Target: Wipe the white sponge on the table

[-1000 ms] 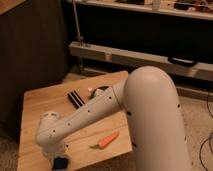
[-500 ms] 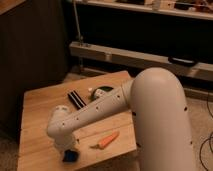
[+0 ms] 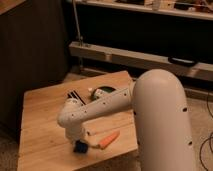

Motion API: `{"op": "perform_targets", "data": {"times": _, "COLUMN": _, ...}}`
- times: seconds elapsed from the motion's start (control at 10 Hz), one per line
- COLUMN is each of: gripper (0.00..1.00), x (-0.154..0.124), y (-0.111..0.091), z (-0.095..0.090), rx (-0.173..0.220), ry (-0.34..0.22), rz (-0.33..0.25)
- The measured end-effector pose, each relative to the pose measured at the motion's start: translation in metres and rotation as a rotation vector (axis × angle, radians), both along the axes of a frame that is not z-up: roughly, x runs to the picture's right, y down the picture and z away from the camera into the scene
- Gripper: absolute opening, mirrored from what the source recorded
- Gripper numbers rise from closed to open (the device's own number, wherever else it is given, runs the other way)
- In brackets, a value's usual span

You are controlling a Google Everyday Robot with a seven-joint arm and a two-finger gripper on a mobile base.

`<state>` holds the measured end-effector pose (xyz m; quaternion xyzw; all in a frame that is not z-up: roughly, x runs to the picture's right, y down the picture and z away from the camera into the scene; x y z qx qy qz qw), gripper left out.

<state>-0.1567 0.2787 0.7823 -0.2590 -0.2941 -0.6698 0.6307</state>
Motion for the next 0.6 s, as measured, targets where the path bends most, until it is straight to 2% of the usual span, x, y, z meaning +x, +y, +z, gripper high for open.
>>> {"op": "perform_targets", "data": {"times": 0.2, "gripper": 0.04, "x": 0.001, "y": -0.023, "z": 0.016, "rx": 0.030, "ry": 0.022, "rz": 0.017}}
{"op": "perform_targets", "data": {"times": 0.3, "gripper": 0.04, "x": -0.010, "y": -0.036, "z": 0.021, "rx": 0.048, "ry": 0.016, "rz": 0.024}}
{"op": "perform_targets", "data": {"times": 0.6, "gripper": 0.04, "x": -0.038, "y": -0.057, "z": 0.031, "rx": 0.063, "ry": 0.006, "rz": 0.024}}
